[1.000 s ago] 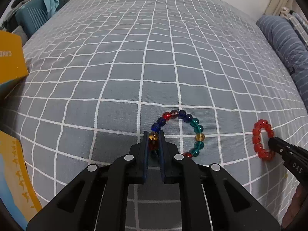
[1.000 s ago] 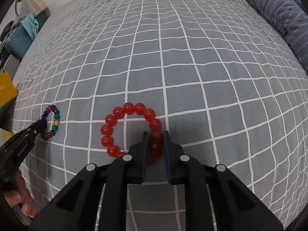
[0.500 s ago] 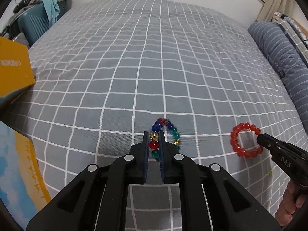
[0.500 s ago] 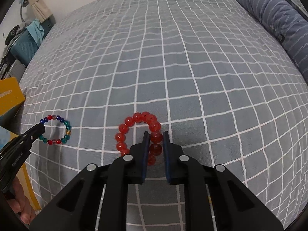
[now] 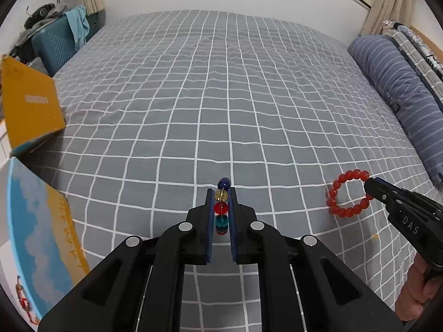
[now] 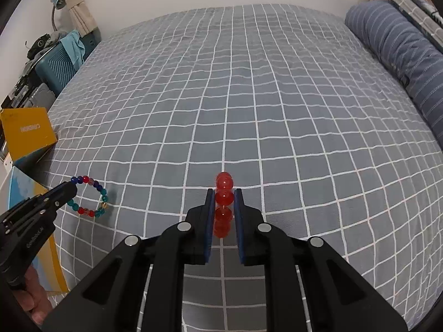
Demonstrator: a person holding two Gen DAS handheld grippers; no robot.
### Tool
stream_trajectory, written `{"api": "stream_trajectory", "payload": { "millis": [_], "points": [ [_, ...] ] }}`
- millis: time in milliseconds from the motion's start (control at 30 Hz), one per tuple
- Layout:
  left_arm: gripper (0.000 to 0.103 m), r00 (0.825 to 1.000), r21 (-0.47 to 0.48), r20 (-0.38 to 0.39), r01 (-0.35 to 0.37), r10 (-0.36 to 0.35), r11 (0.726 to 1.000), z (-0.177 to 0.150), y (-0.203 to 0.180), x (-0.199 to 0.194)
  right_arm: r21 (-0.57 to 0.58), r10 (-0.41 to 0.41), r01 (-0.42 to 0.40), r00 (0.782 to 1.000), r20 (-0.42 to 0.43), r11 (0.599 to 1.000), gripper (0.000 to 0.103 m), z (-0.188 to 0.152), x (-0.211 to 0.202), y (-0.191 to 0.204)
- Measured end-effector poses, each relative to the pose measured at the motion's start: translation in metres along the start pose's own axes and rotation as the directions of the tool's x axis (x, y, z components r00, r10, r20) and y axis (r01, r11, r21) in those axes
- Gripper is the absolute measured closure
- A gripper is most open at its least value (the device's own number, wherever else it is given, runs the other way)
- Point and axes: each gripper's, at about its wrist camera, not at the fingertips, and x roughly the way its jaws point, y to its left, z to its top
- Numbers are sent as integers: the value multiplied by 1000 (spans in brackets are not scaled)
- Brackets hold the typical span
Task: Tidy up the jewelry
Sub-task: 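Lift and carry both bead bracelets over the white box with both tools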
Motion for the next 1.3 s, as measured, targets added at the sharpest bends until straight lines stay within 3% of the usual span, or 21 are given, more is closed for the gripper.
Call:
{"api": "stream_trajectory", "payload": {
  "millis": [733, 1300],
  "points": [
    [94, 997, 5, 69, -40, 39, 999, -18, 1, -62, -27, -38, 41, 995, 93, 999, 90, -20, -63, 17],
    [94, 988, -41, 136, -62, 67, 997, -37, 27, -131, -88, 34, -21, 987, 156, 996, 90, -34, -100, 59]
  ]
}}
